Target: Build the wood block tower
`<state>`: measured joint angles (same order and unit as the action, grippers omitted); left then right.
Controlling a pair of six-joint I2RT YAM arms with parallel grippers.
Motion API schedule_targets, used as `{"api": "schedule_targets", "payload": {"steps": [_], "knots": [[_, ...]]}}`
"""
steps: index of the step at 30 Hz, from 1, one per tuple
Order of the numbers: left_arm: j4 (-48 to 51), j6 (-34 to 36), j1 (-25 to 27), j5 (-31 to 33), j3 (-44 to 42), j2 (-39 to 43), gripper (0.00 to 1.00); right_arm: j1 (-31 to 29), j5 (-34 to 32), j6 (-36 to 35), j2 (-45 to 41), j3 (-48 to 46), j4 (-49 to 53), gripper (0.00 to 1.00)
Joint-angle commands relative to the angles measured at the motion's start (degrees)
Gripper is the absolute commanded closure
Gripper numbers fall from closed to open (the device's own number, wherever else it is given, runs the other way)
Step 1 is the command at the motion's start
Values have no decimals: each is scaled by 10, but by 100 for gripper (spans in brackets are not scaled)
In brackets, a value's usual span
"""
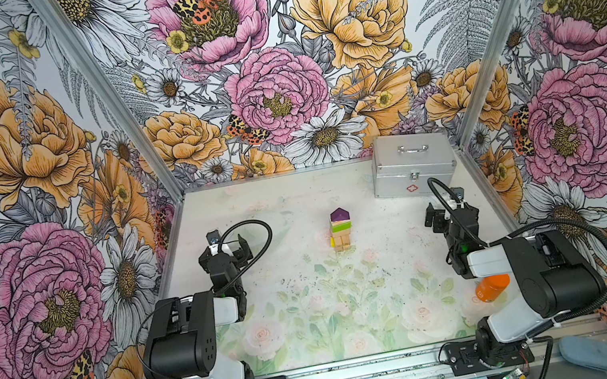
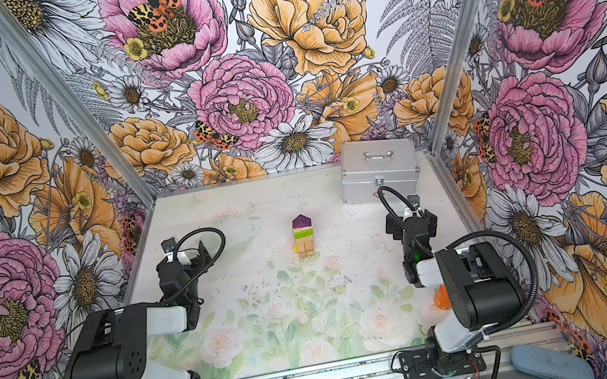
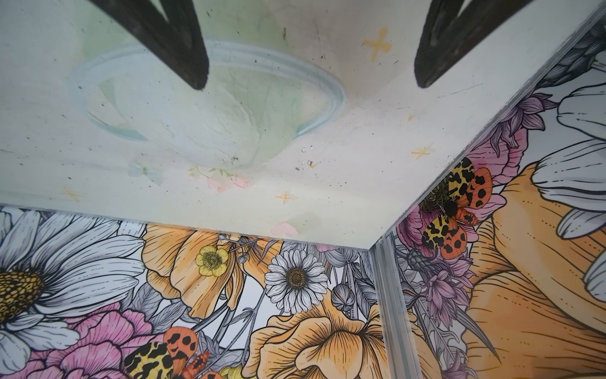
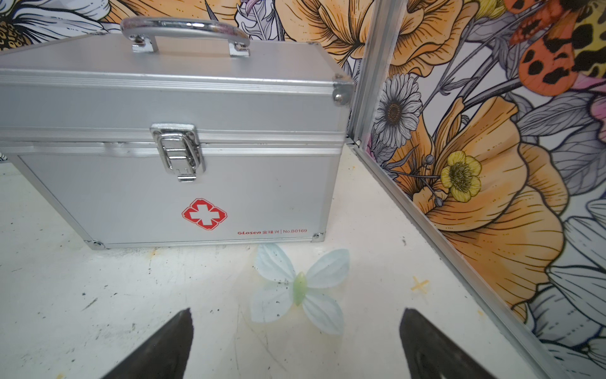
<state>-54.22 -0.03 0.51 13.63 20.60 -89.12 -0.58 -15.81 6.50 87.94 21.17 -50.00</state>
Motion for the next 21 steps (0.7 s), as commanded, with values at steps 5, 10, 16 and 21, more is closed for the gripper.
{"api": "schedule_targets", "payload": {"steps": [5, 10, 16, 21], "knots": [[-5, -1, 2, -12, 7, 2, 1, -3, -8, -3, 1, 2, -19, 0], [-5, -1, 3, -12, 7, 2, 1, -4, -8, -3, 2, 2, -19, 0], [-5, -1, 3, -12, 7, 2, 1, -4, -7, -3, 3, 7, -11, 0], [-6, -1, 3, -12, 7, 2, 1, -4, -7, -3, 2, 4, -13, 0]]}}
